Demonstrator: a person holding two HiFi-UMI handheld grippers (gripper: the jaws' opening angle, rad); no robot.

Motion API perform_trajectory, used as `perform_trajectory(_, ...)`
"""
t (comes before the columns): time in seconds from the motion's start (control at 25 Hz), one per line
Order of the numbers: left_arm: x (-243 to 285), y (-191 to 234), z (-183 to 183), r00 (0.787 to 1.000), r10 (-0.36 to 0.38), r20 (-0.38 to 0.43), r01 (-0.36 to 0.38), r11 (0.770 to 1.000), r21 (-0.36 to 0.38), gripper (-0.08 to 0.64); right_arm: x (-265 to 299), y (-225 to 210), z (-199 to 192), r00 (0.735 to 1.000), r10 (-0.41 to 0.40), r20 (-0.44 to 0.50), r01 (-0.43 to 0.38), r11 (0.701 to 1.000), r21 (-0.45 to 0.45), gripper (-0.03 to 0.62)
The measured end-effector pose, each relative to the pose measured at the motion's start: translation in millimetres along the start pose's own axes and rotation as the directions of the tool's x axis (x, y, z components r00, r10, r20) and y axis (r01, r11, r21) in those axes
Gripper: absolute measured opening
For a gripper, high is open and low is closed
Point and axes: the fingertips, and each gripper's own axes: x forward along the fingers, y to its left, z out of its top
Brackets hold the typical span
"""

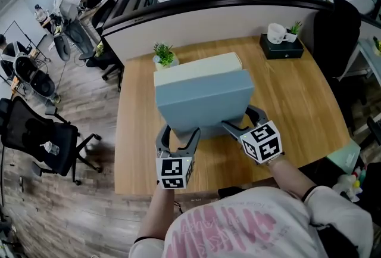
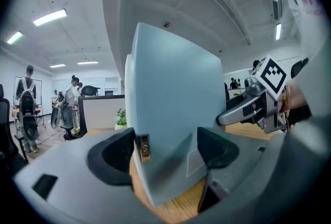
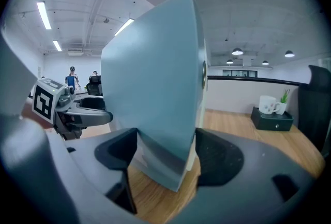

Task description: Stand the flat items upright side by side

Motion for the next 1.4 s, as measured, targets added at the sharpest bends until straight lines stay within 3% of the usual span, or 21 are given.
perform_trajectory(1.4, 1, 6, -18, 0.997, 0.057, -0.06, -0.058, 0.998, -0.017, 0.351, 11, -5, -6, 0.997, 0.042, -0.066, -0.045, 0.998, -0.036, 0.36)
